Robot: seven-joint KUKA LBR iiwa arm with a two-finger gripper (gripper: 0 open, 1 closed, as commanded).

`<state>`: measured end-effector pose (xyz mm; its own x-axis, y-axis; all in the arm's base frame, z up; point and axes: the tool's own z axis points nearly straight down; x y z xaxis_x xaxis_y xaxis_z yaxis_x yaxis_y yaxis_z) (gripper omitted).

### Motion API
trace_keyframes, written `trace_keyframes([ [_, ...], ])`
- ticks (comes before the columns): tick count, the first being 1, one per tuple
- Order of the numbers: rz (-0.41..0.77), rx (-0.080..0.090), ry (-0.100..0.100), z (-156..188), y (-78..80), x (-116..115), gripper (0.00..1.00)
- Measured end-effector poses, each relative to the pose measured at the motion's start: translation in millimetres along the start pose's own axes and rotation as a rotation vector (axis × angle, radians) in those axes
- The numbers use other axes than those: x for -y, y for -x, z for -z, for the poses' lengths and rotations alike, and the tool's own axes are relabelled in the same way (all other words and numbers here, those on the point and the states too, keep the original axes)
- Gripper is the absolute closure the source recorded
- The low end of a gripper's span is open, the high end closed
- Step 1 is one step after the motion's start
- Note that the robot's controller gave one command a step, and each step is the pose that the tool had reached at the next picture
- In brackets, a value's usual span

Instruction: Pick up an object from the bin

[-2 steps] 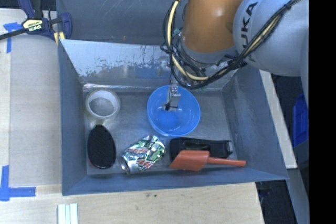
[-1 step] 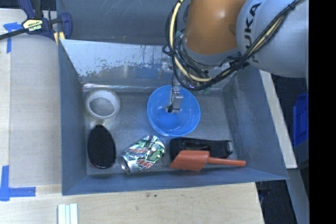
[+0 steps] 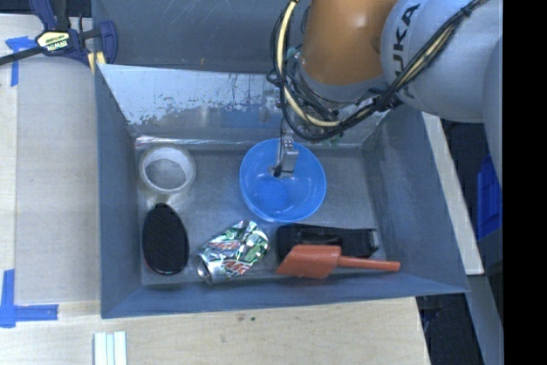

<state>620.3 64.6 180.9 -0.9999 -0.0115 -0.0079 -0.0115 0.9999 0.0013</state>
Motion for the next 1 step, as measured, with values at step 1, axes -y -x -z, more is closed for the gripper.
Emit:
trace_keyframes([
  [1,0.027,-0.003,-0.001,-22.8,-19.4,-0.5,0.00],
])
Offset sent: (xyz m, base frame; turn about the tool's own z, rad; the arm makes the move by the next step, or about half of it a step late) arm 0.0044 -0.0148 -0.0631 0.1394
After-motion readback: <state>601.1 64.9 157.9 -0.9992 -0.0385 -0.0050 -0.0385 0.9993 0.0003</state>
